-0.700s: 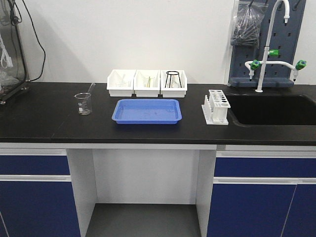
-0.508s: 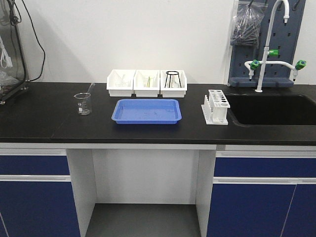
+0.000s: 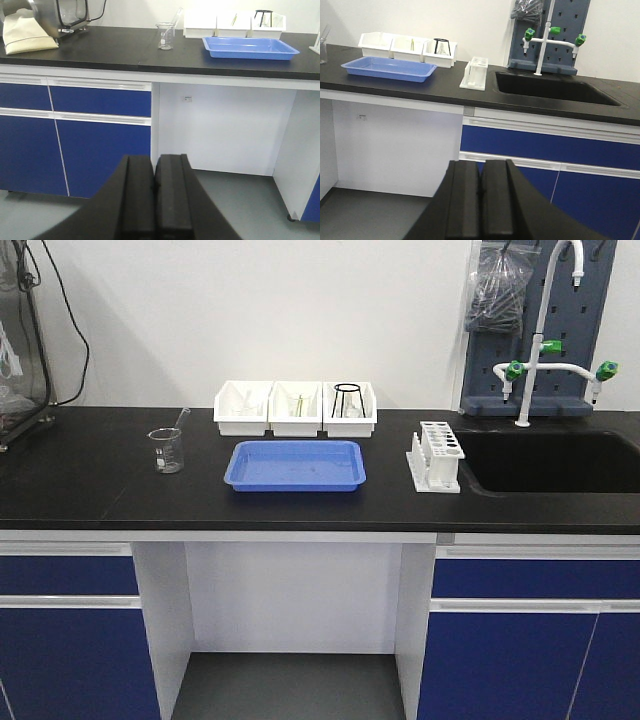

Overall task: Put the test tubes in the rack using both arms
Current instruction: 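Drive the base up to the bench facing the white bins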

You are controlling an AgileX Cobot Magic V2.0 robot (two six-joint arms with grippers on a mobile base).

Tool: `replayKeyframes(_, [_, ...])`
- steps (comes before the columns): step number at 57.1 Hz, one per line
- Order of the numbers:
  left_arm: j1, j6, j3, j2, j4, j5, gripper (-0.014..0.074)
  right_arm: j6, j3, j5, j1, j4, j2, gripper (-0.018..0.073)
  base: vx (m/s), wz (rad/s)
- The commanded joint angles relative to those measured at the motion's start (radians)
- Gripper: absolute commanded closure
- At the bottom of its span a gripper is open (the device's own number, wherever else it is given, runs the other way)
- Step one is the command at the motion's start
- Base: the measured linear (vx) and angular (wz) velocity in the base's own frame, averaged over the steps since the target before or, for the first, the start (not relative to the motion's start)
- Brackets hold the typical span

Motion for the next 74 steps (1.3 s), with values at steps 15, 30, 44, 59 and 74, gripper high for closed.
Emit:
replayKeyframes(15, [-0.002, 0.0, -0.025, -0.011, -0.009, -0.083, 0.0601, -0.003, 0.014, -0.084, 0.001, -0.001, -0.01, 0.0568, 0.05, -0.03])
replayKeyframes(30, [-0.002, 0.0, -0.025, -0.011, -0.009, -0.083, 0.0601, -0.003, 0.014, -0.084, 0.001, -0.001, -0.01, 0.0568, 0.12, 0.0])
replayKeyframes(44, [-0.002, 0.0, -0.025, -0.011, -0.009, -0.083, 0.0601, -0.003, 0.014, -0.084, 0.001, -0.001, -0.01, 0.0568, 0.16, 0.06])
replayKeyframes(59, [-0.002, 0.0, -0.025, -0.011, -0.009, -0.083, 0.0601, -0.003, 0.014, -0.084, 0.001, -0.001, -0.01, 0.0568, 0.2, -0.06])
replayKeyframes(74, [-0.002, 0.0, -0.025, -0.011, -0.009, -0.083, 0.0601, -0.003, 0.014, -0.084, 0.001, -0.001, -0.01, 0.0568, 0.28, -0.01])
